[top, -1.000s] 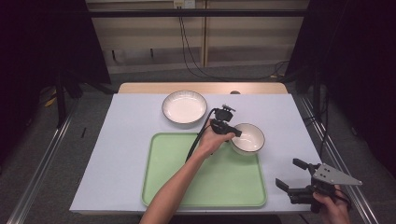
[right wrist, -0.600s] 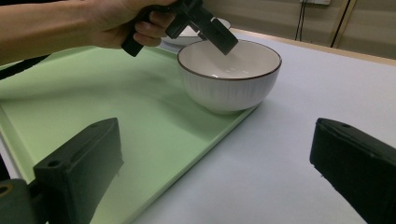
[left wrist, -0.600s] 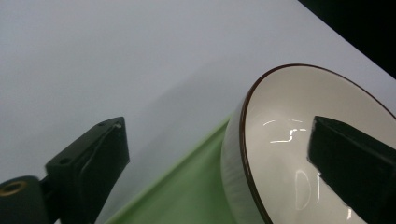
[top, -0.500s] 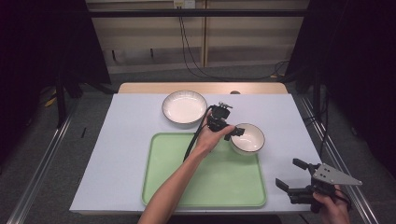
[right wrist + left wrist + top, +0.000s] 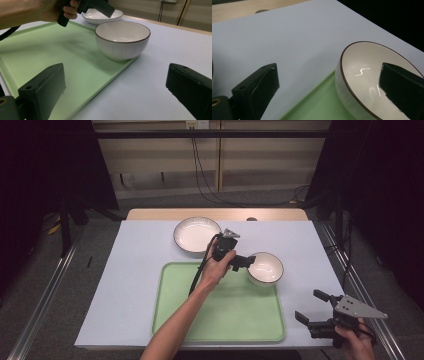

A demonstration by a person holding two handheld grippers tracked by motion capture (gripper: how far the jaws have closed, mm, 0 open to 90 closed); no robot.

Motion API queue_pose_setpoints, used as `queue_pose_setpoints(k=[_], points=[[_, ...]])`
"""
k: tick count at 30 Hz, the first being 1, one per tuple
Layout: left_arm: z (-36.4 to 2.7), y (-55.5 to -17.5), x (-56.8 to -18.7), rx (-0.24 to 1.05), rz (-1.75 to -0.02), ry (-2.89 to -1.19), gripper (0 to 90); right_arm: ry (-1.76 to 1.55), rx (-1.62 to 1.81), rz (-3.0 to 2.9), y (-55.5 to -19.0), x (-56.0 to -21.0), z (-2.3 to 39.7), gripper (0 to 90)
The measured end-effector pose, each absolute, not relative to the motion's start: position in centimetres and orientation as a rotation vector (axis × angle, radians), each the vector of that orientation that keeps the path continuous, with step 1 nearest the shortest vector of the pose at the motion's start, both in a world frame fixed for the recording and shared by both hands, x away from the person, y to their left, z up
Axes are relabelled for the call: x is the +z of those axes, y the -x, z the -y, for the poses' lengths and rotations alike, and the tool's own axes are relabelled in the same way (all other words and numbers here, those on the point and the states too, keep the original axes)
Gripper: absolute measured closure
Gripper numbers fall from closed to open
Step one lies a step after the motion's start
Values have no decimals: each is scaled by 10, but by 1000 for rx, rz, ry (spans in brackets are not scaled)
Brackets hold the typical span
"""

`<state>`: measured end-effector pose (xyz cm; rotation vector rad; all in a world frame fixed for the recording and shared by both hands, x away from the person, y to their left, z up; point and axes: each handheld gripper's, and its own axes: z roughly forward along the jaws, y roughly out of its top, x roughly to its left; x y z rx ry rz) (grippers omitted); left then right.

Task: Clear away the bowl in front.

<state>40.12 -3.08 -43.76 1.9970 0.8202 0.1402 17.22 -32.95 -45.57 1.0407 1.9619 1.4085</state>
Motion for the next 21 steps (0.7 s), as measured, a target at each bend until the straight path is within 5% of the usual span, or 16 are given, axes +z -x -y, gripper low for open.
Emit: queue_pose_setpoints(k=[21], points=[[-37,-377,-412,264,-880,-1917,30,-1045,1403,-1964,-173,-455,329,20]])
